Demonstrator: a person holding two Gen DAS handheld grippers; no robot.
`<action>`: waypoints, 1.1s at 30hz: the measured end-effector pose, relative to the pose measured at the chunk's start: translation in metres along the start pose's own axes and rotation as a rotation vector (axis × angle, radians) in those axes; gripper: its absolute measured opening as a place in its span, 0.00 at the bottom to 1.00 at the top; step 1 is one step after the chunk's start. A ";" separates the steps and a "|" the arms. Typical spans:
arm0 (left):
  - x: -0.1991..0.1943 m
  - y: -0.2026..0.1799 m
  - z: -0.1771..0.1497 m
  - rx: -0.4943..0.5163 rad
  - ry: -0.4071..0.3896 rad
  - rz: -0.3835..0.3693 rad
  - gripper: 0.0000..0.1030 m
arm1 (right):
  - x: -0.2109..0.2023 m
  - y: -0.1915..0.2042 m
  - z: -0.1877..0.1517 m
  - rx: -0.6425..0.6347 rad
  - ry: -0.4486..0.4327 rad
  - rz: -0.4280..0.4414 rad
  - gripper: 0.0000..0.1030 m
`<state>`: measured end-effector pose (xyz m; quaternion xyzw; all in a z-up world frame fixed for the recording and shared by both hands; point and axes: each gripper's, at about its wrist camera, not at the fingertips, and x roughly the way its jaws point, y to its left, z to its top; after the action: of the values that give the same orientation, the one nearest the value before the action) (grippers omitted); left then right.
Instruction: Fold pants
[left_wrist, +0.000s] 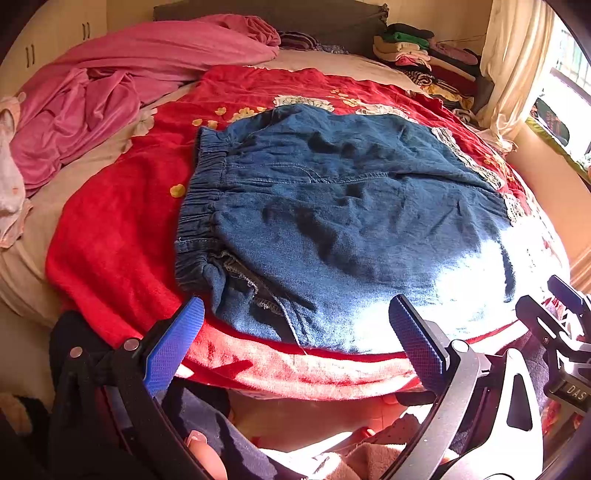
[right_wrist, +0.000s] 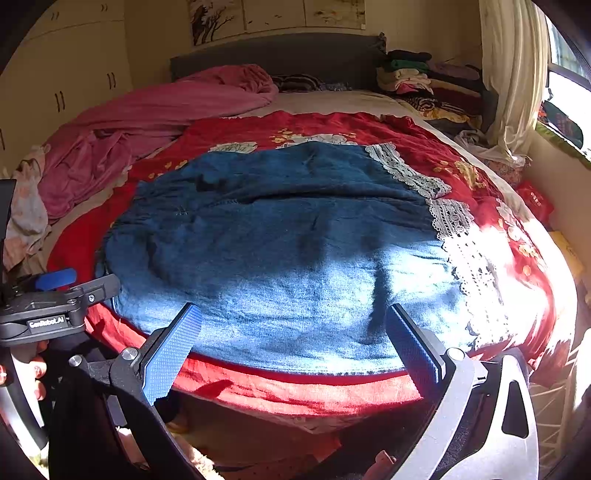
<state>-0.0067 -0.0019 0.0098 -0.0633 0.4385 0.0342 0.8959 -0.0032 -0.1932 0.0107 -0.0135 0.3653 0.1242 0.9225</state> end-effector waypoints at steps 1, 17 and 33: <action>0.000 0.000 0.000 0.000 0.000 0.000 0.91 | 0.000 0.000 0.000 0.001 0.001 -0.001 0.96; -0.003 0.001 0.004 0.009 -0.008 0.006 0.91 | -0.002 0.001 0.001 -0.007 -0.008 -0.021 0.96; -0.004 -0.001 0.004 0.019 -0.015 0.009 0.91 | 0.002 0.000 0.003 -0.010 -0.002 -0.019 0.96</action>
<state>-0.0061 -0.0021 0.0150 -0.0525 0.4321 0.0345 0.8996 0.0001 -0.1928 0.0111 -0.0214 0.3638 0.1170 0.9239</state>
